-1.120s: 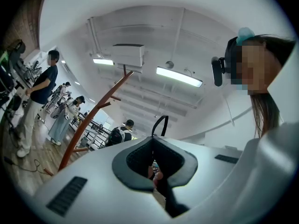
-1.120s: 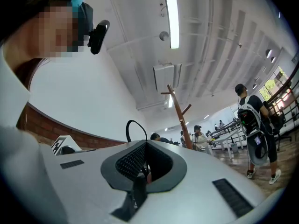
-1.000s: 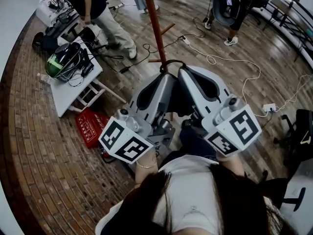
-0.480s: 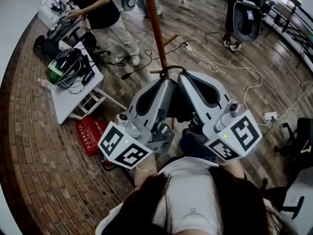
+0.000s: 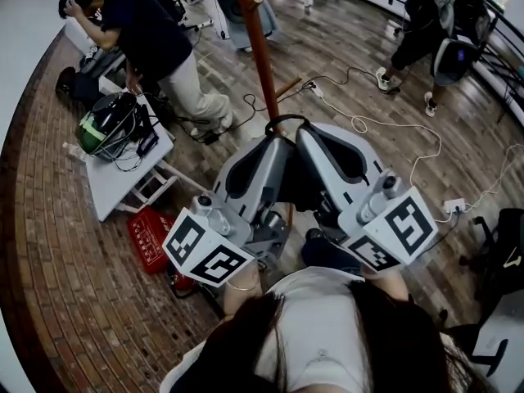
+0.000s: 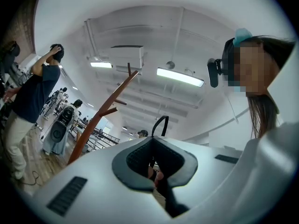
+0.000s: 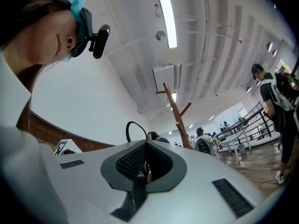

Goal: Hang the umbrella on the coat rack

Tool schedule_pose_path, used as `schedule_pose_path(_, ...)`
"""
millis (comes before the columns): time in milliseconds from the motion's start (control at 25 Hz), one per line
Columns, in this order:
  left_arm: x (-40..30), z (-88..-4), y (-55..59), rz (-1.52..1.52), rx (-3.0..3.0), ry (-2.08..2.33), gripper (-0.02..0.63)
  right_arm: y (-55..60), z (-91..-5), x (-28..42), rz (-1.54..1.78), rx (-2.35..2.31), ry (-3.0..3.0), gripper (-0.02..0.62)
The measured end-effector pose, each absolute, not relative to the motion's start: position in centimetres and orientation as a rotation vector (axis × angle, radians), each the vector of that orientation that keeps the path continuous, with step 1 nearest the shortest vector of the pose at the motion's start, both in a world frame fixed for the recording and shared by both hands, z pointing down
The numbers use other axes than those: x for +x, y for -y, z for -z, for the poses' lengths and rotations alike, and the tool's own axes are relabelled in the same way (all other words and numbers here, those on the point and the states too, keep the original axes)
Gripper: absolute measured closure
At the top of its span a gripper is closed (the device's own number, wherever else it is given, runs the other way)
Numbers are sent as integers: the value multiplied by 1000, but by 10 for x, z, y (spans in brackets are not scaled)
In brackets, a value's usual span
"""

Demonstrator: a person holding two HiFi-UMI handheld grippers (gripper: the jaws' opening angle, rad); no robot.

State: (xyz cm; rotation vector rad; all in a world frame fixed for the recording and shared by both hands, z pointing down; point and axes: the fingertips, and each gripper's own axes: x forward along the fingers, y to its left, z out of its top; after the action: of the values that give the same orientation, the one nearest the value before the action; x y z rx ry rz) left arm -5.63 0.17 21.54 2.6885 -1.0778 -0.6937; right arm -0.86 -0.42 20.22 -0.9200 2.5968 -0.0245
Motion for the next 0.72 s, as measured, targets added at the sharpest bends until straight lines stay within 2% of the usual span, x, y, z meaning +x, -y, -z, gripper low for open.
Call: schedule_pose_path(720, -62, -207, 77, 724, 2684, 1099, 594, 84, -193, -12, 24, -876, -2609, 561)
